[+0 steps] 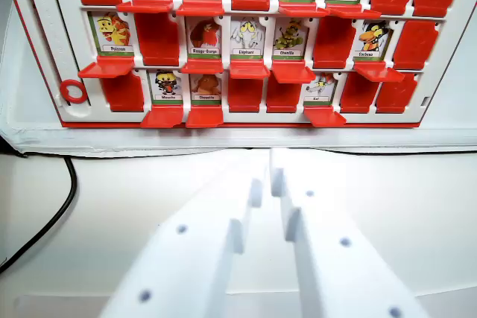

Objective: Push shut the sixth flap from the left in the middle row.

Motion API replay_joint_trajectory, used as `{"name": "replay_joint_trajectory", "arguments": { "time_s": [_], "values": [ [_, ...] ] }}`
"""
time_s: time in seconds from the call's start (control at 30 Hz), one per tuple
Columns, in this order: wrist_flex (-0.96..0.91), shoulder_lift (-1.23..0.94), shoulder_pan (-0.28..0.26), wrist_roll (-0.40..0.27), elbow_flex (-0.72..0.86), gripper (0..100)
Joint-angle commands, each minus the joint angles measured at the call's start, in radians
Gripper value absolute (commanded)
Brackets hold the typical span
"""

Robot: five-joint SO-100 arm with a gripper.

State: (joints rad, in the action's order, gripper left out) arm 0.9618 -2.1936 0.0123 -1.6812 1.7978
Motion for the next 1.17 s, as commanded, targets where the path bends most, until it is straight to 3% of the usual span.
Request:
{"name": "replay_joint_trajectory", "arguments": {
  "time_s": [0.0,0.37,1.13],
  "values": [
    [-0.008,-0.063,-0.005,0.014,-0.078,0],
    [-0.057,-0.063,-0.003,0.074,-0.087,0],
    [-0.084,-0.057,0.002,0.067,-0.086,0]
  ]
}}
